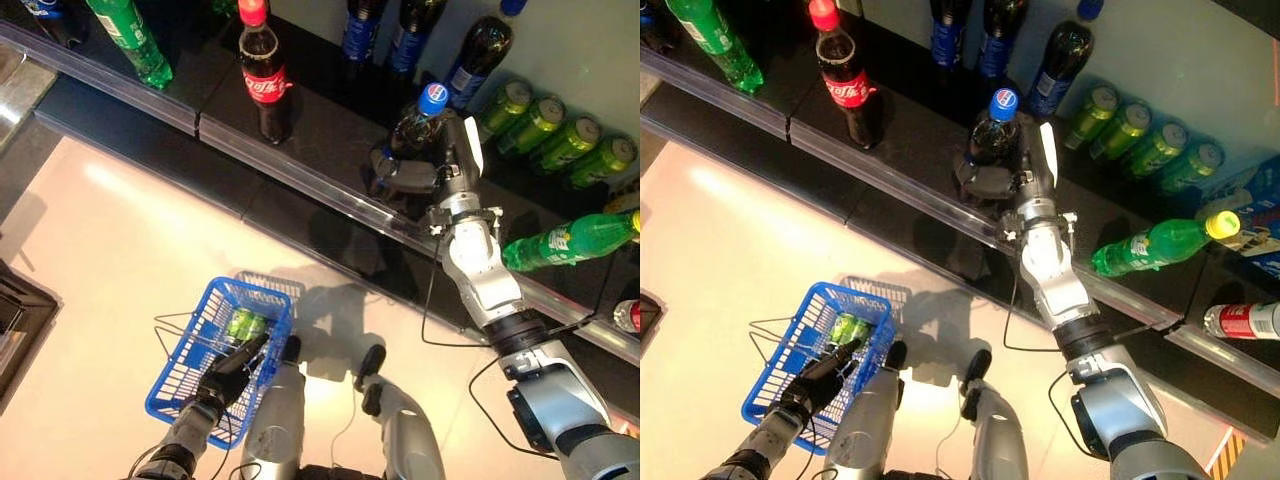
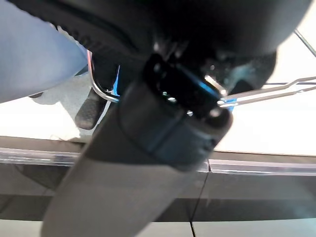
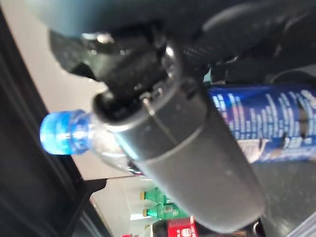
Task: Pick up the drink and place into the basket.
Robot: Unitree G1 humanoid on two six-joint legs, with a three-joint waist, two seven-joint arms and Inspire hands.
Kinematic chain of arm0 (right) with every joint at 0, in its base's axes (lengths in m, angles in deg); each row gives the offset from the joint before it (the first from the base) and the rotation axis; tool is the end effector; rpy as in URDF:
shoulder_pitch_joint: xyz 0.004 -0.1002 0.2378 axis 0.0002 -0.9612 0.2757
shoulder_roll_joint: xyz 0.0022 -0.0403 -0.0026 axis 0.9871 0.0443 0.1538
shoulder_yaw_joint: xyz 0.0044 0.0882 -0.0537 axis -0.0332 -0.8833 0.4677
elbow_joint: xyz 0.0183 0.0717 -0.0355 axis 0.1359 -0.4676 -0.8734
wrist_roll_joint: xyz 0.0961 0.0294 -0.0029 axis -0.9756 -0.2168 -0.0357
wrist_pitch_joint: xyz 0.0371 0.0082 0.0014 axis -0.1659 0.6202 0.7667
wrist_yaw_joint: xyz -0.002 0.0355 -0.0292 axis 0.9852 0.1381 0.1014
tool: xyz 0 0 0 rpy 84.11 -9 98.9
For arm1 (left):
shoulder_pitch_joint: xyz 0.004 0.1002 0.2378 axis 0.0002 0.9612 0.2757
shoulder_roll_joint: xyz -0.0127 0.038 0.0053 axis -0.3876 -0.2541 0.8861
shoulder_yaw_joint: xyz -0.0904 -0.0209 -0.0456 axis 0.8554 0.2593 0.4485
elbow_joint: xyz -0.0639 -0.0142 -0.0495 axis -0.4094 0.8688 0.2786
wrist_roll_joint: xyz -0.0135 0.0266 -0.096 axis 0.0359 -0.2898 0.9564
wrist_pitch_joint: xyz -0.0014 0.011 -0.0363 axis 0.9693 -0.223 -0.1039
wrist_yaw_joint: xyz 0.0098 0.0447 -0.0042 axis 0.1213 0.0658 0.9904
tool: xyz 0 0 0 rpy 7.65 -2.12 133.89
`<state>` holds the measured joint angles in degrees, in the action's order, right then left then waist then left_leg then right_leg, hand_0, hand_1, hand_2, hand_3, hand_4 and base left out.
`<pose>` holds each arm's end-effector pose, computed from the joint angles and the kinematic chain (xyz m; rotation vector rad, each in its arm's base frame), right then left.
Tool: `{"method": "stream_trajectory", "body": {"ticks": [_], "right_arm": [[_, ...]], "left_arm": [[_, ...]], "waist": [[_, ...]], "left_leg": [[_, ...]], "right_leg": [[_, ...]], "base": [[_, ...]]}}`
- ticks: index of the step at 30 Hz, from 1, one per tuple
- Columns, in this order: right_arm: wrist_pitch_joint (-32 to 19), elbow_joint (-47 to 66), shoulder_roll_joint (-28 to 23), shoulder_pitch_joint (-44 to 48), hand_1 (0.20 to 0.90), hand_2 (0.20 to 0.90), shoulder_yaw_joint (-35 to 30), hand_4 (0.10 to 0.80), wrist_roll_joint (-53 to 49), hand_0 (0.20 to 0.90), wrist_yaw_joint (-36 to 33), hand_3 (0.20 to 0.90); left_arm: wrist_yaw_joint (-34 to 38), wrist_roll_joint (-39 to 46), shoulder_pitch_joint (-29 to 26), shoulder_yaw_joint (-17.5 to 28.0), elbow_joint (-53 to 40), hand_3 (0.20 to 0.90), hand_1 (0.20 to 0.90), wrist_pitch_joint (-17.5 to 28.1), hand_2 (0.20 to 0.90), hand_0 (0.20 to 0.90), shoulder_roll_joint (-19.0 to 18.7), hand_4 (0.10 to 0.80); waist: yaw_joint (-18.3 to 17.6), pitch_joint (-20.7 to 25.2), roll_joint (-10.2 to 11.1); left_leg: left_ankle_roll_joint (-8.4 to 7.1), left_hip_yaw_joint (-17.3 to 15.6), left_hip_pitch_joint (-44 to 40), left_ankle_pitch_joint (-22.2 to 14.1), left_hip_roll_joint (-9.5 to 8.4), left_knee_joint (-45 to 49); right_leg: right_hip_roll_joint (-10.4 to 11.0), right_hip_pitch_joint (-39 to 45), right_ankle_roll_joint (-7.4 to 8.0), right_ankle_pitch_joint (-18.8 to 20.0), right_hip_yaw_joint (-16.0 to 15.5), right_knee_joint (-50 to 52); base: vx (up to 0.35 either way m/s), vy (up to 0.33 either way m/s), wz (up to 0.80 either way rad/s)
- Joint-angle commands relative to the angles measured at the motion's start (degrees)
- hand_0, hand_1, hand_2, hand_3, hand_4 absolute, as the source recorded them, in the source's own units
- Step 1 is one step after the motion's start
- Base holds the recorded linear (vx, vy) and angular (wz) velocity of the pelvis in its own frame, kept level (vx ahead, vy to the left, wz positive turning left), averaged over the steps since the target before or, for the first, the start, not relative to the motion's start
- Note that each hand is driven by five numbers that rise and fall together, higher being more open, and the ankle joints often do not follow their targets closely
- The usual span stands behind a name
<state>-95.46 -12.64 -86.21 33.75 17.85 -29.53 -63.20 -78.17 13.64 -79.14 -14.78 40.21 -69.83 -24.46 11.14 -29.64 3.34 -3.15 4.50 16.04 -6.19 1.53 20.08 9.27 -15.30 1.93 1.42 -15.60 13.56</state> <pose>0.3220 -0.1567 0.1666 -0.1536 -0.4529 0.0174 0.1681 0.2461 -0.0729 -0.8386 0.5720 0.2219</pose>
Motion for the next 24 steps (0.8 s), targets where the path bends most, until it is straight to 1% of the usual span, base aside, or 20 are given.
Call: {"method": "stream_trajectory", "body": {"ticks": [1, 6, 12, 24], "right_arm": [[-3.5, 2.0, -1.2, 7.4, 0.300, 0.300, -2.4, 0.100, -4.2, 0.300, 1.7, 0.200], [-3.0, 0.0, 0.0, 8.7, 0.300, 0.300, -2.1, 0.100, -6.5, 0.300, 3.0, 0.200], [-2.9, -0.3, 0.9, 9.2, 0.300, 0.300, -1.8, 0.100, -5.4, 0.300, 2.4, 0.200], [-3.9, 1.2, 0.4, 9.8, 0.300, 0.300, -1.9, 0.100, -3.2, 0.300, 1.7, 0.200]], "left_arm": [[-4.1, -1.1, 1.1, -4.2, -4.6, 0.200, 0.300, -0.3, 0.300, 0.300, 0.8, 0.100], [-4.3, -1.3, 0.8, -5.1, -4.6, 0.200, 0.300, -0.3, 0.300, 0.300, 0.9, 0.100], [-4.5, -1.1, 0.4, -6.1, -4.7, 0.200, 0.300, 0.1, 0.300, 0.300, 1.5, 0.100], [-4.4, -0.6, -0.4, -6.1, -4.6, 0.200, 0.300, 0.9, 0.300, 0.300, 1.8, 0.100]], "waist": [[1.3, 3.9, -0.8], [1.6, 3.8, -1.4], [1.4, 3.4, -2.1], [0.7, 2.9, -2.5]], "left_leg": [[1.61, 0.6, 3.8, 4.7, -0.90, -0.8], [1.72, 0.8, 3.4, 4.7, -1.21, -1.3], [1.91, 0.7, 3.4, 4.8, -1.59, -1.7], [2.38, 0.3, 3.4, 4.6, -1.79, -2.0]], "right_leg": [[1.6, 4.6, 0.83, -3.0, 0.5, 1.3], [1.9, 4.4, 0.81, -3.1, 0.2, 1.6], [2.2, 3.7, 0.77, -3.2, 0.2, 2.0], [2.4, 2.5, 0.88, -3.3, 0.5, 2.9]], "base": [[0.000, 0.000, 0.00], [0.005, 0.009, 0.02], [-0.004, 0.020, 0.05], [-0.011, 0.005, 0.00]]}}
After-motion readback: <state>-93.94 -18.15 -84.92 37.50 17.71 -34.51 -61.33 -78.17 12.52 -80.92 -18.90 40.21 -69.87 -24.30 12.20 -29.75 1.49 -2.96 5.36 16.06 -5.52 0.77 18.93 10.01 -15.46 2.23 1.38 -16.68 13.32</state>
